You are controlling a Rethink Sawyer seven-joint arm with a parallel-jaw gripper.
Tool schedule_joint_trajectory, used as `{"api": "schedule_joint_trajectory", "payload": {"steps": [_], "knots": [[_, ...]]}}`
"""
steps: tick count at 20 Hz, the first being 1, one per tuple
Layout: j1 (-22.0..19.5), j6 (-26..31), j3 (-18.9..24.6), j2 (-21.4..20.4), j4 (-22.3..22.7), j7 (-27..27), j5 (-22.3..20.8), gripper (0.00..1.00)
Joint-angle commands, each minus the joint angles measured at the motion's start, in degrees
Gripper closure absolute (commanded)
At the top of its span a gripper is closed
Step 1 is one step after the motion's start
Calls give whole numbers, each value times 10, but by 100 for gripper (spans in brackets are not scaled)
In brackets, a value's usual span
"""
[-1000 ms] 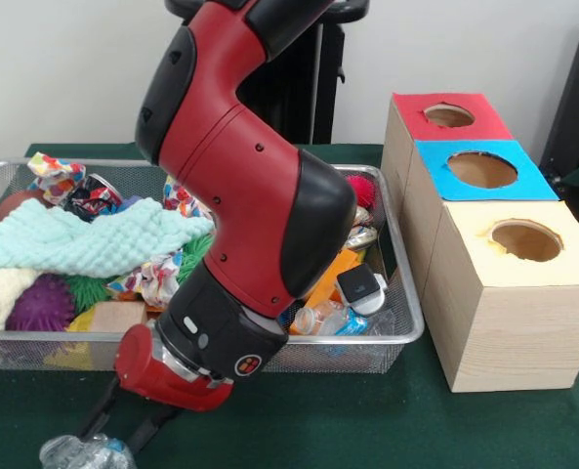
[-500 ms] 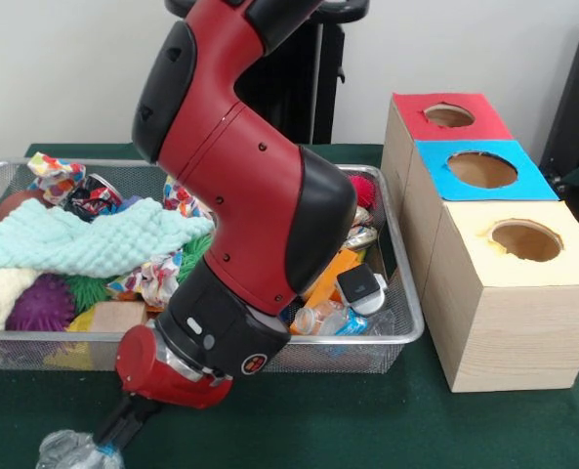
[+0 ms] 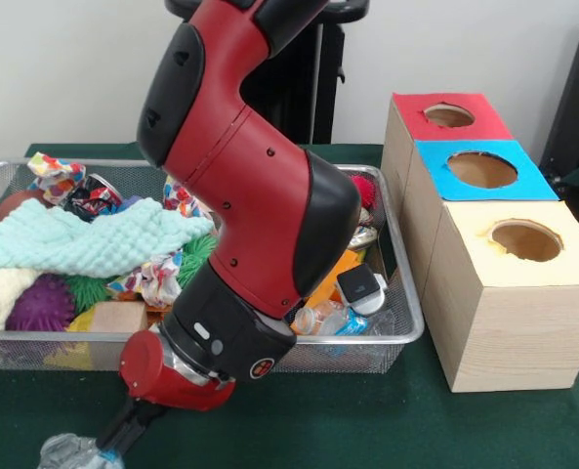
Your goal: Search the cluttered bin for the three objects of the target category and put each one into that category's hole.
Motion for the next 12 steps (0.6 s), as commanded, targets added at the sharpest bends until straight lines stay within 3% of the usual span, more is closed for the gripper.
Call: {"api": "schedule_joint_trajectory", "payload": {"steps": [1,6,12], "knots": [[-2,114,21,54,-23,-68,-48,100],[10,145,70,-32,41,-160,-108,100],[4,155,100,-101,84,-218,-185,100]]}}
